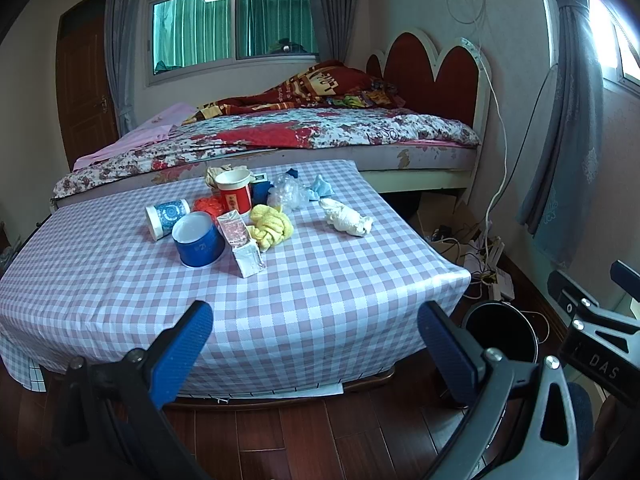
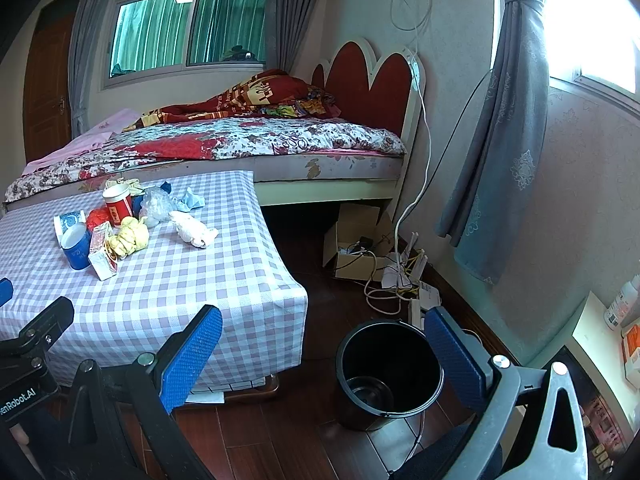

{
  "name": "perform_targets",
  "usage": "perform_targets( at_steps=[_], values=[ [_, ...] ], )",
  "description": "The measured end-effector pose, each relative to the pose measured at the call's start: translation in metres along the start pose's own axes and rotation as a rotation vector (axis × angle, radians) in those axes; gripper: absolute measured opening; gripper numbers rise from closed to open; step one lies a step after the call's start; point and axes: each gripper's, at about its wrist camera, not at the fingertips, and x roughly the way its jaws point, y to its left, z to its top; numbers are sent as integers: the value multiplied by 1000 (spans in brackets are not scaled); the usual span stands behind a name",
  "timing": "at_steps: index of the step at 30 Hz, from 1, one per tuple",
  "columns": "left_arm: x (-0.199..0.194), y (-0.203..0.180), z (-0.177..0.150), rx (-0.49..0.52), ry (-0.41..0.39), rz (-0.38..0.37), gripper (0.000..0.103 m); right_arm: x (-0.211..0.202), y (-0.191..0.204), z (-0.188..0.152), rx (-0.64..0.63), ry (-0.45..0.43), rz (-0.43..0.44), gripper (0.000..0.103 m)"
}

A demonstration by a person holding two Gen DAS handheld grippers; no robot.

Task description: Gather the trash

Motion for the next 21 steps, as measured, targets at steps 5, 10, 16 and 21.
perform_targets(
  at_steps=[5, 10, 16, 21],
  values=[
    [0, 0, 1, 0, 0, 1, 102, 0, 0, 0, 1, 1, -2, 102],
    [-1, -1, 1, 1, 1, 2, 102, 1, 0, 0, 1, 1, -1, 102],
    [-1, -1, 0, 1, 0, 1, 102, 0, 0, 0, 1, 1, -1, 102],
    [-1, -2, 0, 1, 1, 1, 102, 0, 0, 0, 0, 0, -1, 102]
  ],
)
